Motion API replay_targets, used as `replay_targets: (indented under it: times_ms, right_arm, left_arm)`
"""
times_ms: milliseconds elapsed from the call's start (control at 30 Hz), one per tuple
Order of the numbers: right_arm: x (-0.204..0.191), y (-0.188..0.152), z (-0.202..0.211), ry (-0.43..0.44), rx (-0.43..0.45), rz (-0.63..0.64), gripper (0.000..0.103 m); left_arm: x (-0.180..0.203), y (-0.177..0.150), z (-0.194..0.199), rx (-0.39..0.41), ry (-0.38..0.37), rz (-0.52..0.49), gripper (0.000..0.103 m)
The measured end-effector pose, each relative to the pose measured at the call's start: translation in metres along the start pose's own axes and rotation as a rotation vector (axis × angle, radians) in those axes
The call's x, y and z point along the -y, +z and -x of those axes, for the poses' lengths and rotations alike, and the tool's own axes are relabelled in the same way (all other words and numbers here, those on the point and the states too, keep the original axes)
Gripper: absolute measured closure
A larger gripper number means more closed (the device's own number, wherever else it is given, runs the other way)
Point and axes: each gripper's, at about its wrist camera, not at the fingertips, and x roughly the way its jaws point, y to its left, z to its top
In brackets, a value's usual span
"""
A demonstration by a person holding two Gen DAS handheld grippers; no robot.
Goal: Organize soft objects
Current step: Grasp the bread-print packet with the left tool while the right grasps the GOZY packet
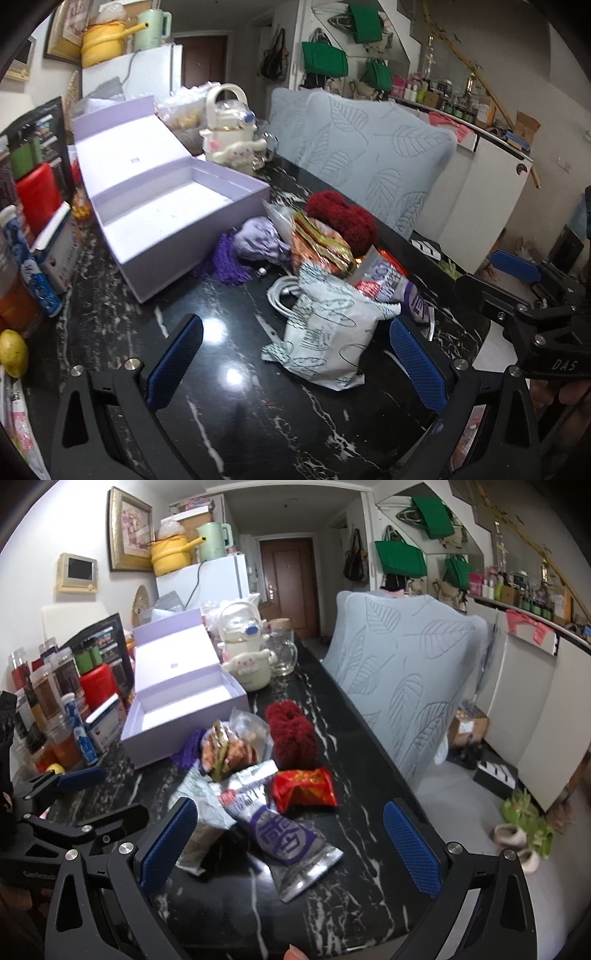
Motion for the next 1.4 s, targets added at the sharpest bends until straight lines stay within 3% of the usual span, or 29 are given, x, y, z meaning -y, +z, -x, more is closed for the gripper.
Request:
replay_targets:
  times_ms: [333,667,933,1233,1333,1400]
  right_arm:
    - [0.021,-0.015,-0.026,0.065,-0.075,-0.028,0.001]
    - [0.029,-0.024,-0.051,0.087,-0.131,-0.004,0.001]
    - [0.033,-0.028,-0.070,0.184,-0.166,-0.022,0.003]
    - [0.027,-0.024,-0.089,0.270,-0.202,0.008,0.004]
    - [0.023,-0.023,-0.092,0.276,-0.196,0.026,0.009]
    - [0.019,-0.024,-0.091,0.282,-0.194,0.048,0.027]
  left_arm:
    - [0.008,-0.012,-0.036,-0.085,-0.065,-0.010,0.000]
    - [0.012,-0.009,-0.065,-0.132,-0.066,-0.034,0.000]
    - [0.008,-0.007,-0.079,-0.147,-0.085,-0.039,0.001]
    - [-0.002,-0.011,-0.087,-0.195,-0.130,0.017,0.013]
    - [-0.003,-0.012,-0.086,-0.189,-0.140,0.022,0.024]
    - [-0.001,-0.013,-0.085,-0.187,-0.150,0.015,0.035]
